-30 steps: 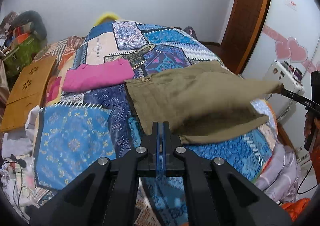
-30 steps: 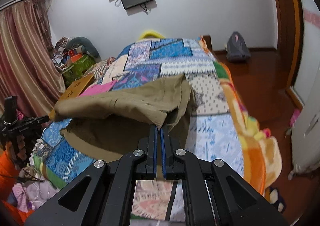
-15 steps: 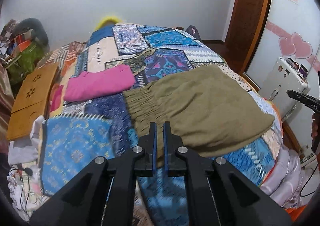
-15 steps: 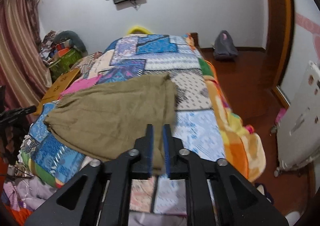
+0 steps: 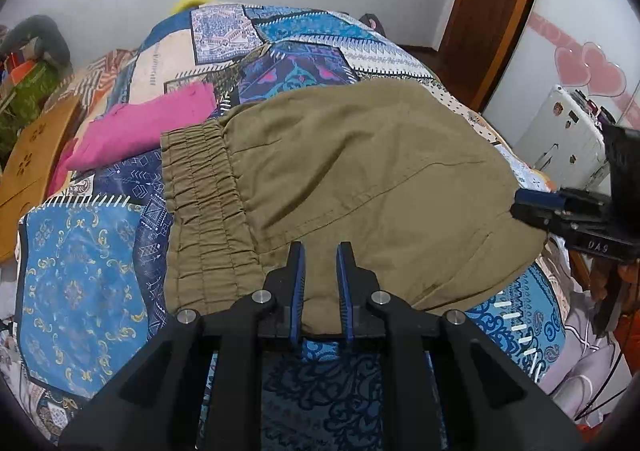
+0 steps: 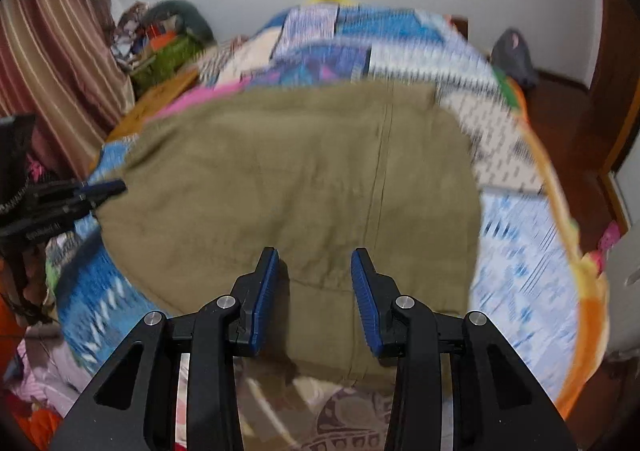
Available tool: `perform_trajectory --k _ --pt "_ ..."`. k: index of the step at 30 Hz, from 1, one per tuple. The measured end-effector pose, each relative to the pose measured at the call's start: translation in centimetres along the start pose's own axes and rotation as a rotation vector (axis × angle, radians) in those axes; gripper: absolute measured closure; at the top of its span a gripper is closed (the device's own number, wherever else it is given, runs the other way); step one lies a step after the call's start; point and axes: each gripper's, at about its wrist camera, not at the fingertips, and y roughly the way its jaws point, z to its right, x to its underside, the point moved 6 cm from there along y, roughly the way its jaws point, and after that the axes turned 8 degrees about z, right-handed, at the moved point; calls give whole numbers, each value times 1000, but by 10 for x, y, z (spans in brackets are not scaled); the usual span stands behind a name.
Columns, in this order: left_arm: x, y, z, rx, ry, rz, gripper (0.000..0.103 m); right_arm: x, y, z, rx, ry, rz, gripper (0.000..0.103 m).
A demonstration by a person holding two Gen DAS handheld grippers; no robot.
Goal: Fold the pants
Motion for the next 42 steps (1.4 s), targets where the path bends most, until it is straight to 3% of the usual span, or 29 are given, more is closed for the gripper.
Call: perform_trajectory --k 5,9,12,15,21,25,29,34,40,42 --pt "-16 -15 -8 17 -30 4 87 -9 -16 11 24 1 -9 65" --pt "-45 -31 -33 -40 -48 52 84 -36 -30 25 60 -17 41 64" --pt "-66 -34 -57 -105 -55 85 71 -59 -30 35 82 -19 83 62" --pt "-81 -24 -82 -159 -77 85 71 -80 -23 47 106 -28 106 61" --pt "-89 20 -106 -168 -102 26 66 -114 11 73 150 -40 103 59" --pt "-88 51 -108 -157 -113 -16 63 -130 40 91 156 -34 82 51" --pt "-86 77 -106 -134 -117 -48 57 -141 77 104 146 -38 45 50" --pt "-77 94 -105 -131 -95 -72 56 -145 122 117 127 -42 -20 50" --pt "-71 104 -112 -96 -141 -90 53 -142 156 123 110 -46 -74 50" --pt "-70 106 -113 -92 -156 -84 54 -142 162 125 81 -24 -76 61"
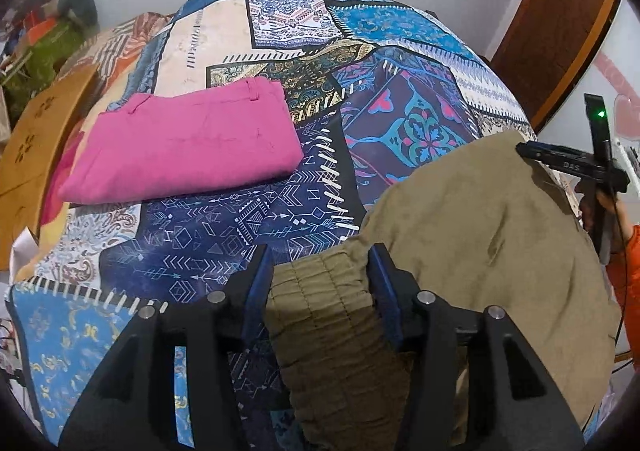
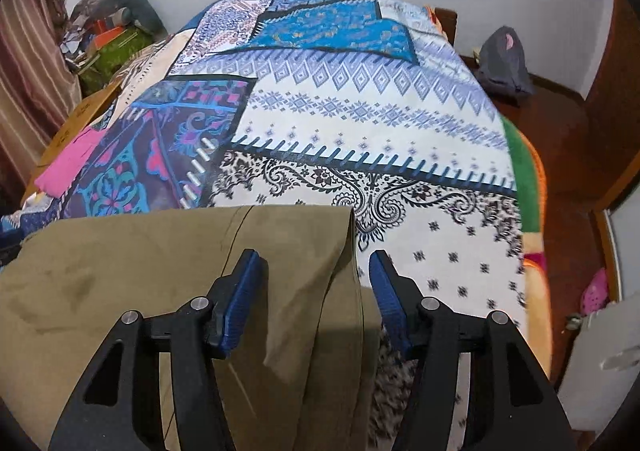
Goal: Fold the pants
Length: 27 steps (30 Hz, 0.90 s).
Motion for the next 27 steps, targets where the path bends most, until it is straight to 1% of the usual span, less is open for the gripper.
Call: perform_trajectory --k 1,2,3,4,5,6,8,12,16,18,19,20,22,24,26,27 --pt "0 1 0 1 -5 3 54 0 3 0 -24 17 -9 71" --pt "0 1 0 0 -8 5 56 1 4 0 -47 37 -13 78" --pt "1 2 1 -3 -7 8 59 1 5 -3 -60 41 -9 81" --pt "0 1 2 -6 -2 13 61 1 4 -5 -54 28 -6 85" --pt "0 1 3 -8 6 15 66 0 2 -8 -29 -2 9 89" --pt "-1 1 5 -17 19 17 67 -1 0 -9 -8 -23 19 92" --pt "-2 1 9 -58 55 20 68 -3 -2 -12 28 -59 32 95" --pt "-4 4 15 -128 128 38 68 -2 3 -10 111 -110 25 95" --pt "-4 3 12 -136 127 26 67 -4 -5 -5 178 -97 34 95" --pt "-7 -3 13 -145 134 21 68 -6 -15 -4 210 -111 32 93" --pt "-10 -9 15 -151 137 26 68 -8 -20 -6 222 -118 34 89" --pt "-13 -16 17 -153 140 34 68 -8 -28 -8 241 -130 38 88" --pt "-18 -33 23 -141 149 63 68 -8 -47 -20 195 -149 46 87" --pt "-22 -48 29 -126 153 91 67 -8 -66 -37 148 -166 69 80" --pt "-23 -61 42 -66 143 101 67 -7 -82 -62 78 -177 99 60" --pt "-21 -65 50 -22 136 96 66 -5 -88 -72 45 -180 109 57"
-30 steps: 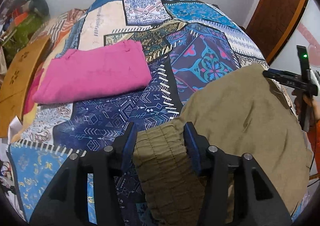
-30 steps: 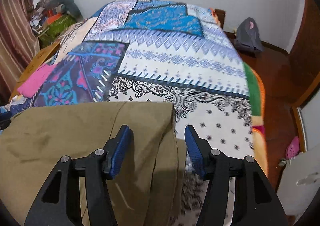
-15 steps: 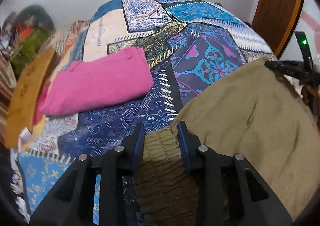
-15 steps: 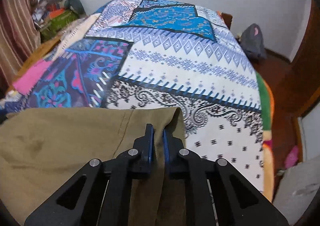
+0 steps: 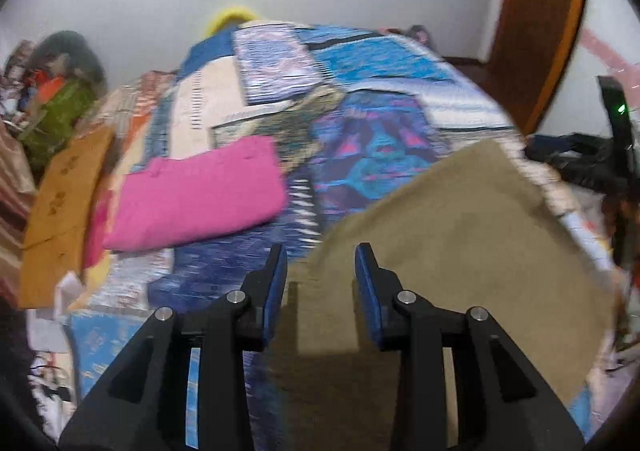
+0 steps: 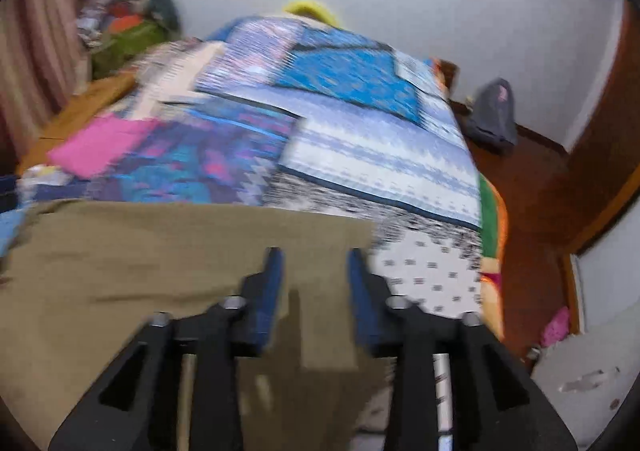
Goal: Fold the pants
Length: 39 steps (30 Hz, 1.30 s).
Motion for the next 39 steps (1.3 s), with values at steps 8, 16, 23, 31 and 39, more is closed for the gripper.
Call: perform_trajectory --k 8,16,23,31,39 --pt "32 11 60 141 52 -106 54 21 -3 -94 -242 -2 -45 40" --pt "60 -3 55 88 88 -90 52 69 -28 -88 -235 -32 -125 41" --pt "83 -39 25 44 60 -68 41 117 -71 -47 -154 69 -156 41" --pt "106 -66 -3 87 -130 -71 35 148 -98 -21 -99 192 -170 40" --pt "106 -109 -21 -55 -92 -20 36 102 -131 -32 -56 131 -16 40"
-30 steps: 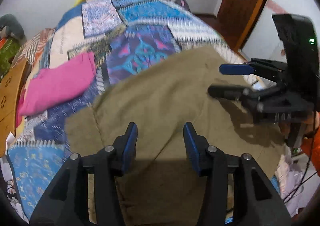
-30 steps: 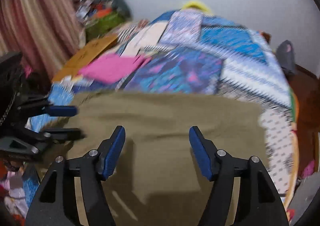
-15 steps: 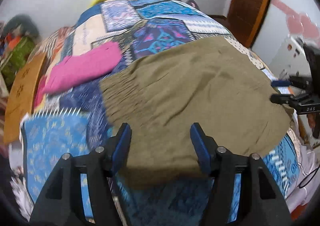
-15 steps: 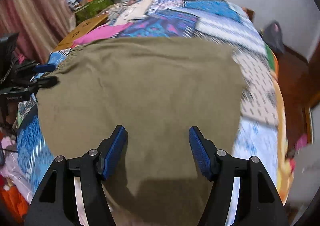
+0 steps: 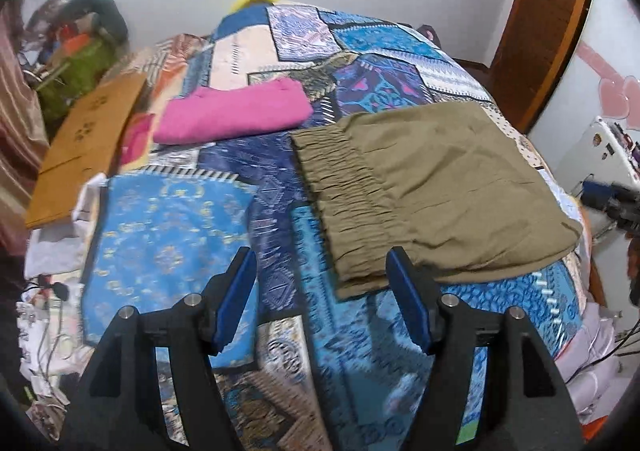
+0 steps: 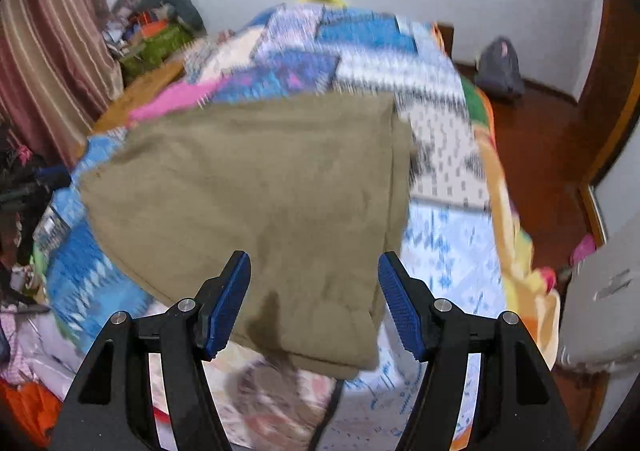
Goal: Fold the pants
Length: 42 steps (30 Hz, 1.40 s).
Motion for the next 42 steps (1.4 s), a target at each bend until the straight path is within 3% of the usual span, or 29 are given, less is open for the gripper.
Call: perform_trajectory --k 5,10,13,19,25,35,42 --pt "23 4 1 47 -49 -63 35 -19 -3 -30 -44 -16 84 40" --pt "47 18 16 134 -102 -139 35 -16 14 -56 -75 -40 67 40" --pt "51 20 25 230 -174 -144 35 -8 25 -66 -75 -67 48 40" --pt "43 28 36 305 -275 -139 31 12 49 -73 -55 -106 -21 40" --pt "32 34 49 354 -297 -109 13 19 51 -73 -74 -114 -32 40" --pt "14 52 36 455 -468 -132 12 23 53 -72 -105 -90 -32 40" --pt "-2 72 28 419 -524 -139 12 23 53 -72 -118 -81 -33 40"
